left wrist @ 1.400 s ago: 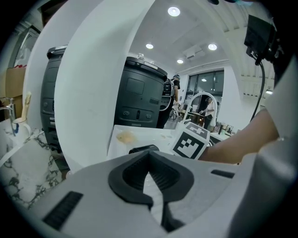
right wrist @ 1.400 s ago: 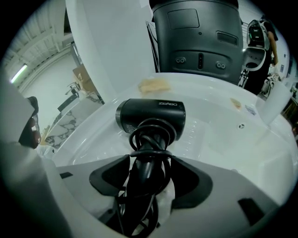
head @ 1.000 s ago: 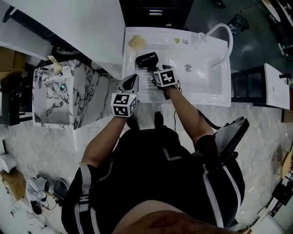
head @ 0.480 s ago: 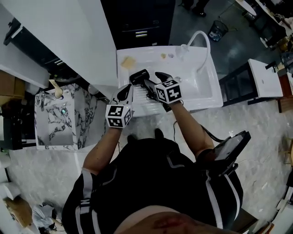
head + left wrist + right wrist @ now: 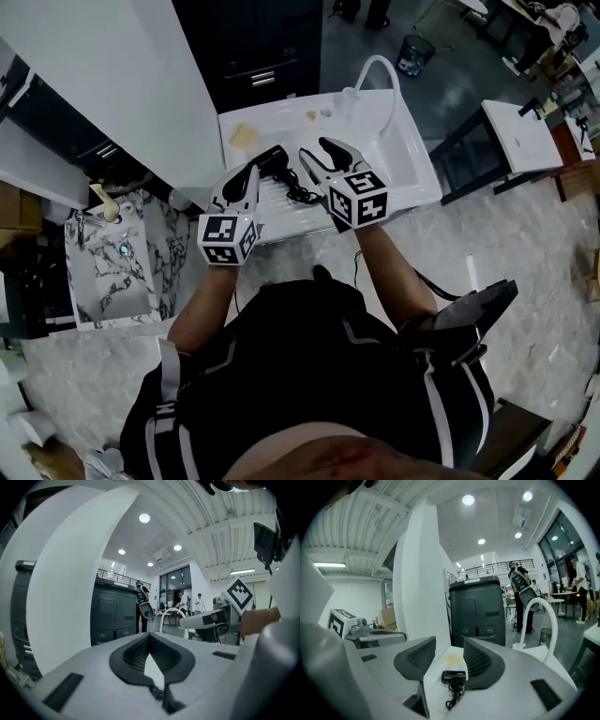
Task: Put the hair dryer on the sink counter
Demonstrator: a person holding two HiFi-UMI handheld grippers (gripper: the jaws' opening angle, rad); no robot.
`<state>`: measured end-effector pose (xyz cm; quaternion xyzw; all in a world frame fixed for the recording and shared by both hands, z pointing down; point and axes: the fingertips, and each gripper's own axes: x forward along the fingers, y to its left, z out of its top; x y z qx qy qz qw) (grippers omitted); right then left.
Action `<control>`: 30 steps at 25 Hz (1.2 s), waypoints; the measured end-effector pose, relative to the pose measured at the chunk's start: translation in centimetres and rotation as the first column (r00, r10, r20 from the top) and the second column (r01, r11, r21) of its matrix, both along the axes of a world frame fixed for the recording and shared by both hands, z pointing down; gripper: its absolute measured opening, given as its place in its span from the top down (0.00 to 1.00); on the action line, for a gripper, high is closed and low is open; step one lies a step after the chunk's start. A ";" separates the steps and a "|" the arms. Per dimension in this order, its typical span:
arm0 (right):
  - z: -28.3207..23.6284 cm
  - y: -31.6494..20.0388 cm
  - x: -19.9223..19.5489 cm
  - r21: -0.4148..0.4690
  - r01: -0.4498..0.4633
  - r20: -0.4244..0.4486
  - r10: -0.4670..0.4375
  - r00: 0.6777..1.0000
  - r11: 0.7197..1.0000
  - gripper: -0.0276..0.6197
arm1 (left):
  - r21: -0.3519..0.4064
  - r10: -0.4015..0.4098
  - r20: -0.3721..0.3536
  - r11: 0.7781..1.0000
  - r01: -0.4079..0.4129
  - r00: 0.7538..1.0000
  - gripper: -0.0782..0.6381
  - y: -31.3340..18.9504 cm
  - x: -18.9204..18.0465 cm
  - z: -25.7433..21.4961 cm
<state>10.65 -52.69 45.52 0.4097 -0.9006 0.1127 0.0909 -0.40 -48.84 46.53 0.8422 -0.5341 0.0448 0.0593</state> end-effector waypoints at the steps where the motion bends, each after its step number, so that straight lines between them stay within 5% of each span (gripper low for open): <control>1: -0.8 0.3 0.4 0.022 -0.019 0.010 0.019 1.000 1.000 0.67 | 0.007 0.010 -0.006 1.000 -0.010 1.000 0.89 0.2 0.2 -0.5; 10: -4.8 3.1 2.3 0.127 -0.157 0.053 0.152 0.987 0.979 0.82 | 0.074 0.062 0.010 0.995 -0.062 0.998 0.89 2.2 0.6 -4.4; 16: -6.1 4.4 3.8 0.190 -0.213 0.050 0.207 0.977 0.959 0.87 | 0.047 0.029 -0.036 0.999 -0.028 0.999 0.89 2.4 -0.1 -4.9; 30: -8.0 3.8 5.1 0.245 -0.140 0.019 0.140 0.990 0.959 0.91 | 0.087 -0.039 0.010 0.996 0.038 0.999 0.89 2.7 3.0 -6.8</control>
